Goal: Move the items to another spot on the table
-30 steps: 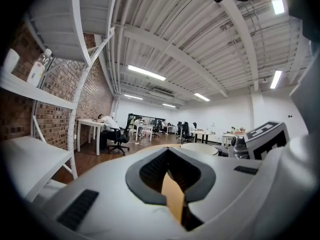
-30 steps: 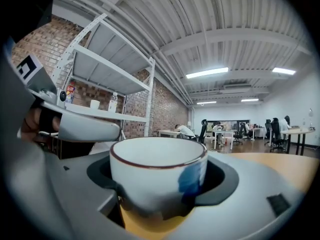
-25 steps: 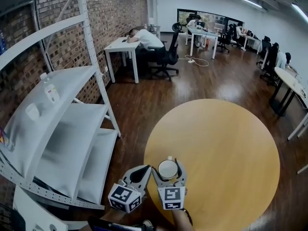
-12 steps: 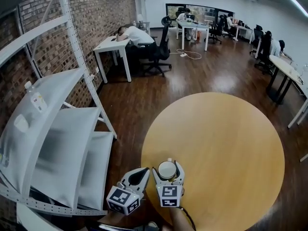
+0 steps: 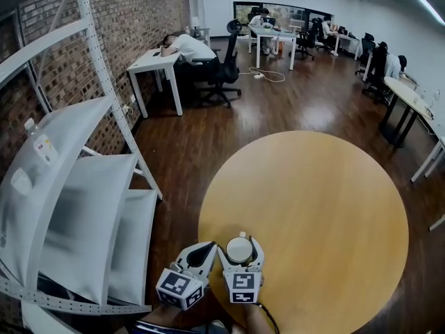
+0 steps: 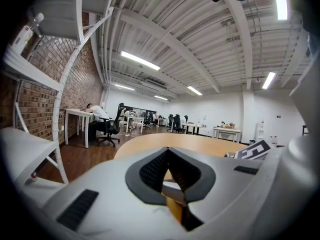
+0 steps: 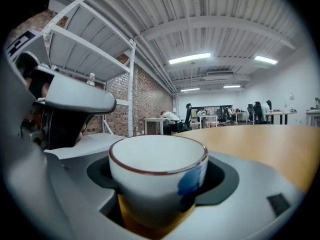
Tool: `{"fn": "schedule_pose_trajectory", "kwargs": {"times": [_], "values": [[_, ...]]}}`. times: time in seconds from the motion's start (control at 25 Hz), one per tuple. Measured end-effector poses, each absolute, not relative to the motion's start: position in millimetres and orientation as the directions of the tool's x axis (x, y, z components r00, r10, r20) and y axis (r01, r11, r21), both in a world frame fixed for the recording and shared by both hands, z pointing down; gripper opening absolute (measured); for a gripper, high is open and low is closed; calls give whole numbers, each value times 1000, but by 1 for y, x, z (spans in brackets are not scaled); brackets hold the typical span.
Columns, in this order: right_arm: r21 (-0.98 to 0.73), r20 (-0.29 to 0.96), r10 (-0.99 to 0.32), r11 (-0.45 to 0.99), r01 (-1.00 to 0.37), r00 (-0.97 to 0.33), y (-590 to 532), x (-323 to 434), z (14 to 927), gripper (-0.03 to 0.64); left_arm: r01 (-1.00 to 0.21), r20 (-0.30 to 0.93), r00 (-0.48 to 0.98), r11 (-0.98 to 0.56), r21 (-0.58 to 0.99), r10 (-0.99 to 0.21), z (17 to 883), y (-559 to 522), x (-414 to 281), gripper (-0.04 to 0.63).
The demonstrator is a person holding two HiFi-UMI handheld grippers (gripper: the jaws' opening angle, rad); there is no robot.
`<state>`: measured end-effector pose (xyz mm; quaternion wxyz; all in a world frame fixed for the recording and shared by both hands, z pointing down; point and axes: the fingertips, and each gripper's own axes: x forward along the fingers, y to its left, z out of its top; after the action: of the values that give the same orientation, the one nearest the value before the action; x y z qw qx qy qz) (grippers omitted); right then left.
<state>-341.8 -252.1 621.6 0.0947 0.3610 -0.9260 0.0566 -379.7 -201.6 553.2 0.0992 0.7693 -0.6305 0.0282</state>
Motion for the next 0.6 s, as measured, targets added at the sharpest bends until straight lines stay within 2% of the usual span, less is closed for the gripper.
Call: {"fn": "schedule_pose_trajectory", "kwargs": {"times": [0.16,0.4,0.6], "values": [[-20,239,-654,736,-677,-718,-250,-340,625,414,-973,175,214,-193,129,-961,556,-203,-374,6],[-92,286,-634,728,-679,-719,-248,-338,635,431,-974,168,204,-184,128,-964,547,-198,-377,6],[-58,304,-634,732,-679,-711,-246,-332,636,433,-976,171,193,-170,139,-966,546,-191,-380,6]]}}
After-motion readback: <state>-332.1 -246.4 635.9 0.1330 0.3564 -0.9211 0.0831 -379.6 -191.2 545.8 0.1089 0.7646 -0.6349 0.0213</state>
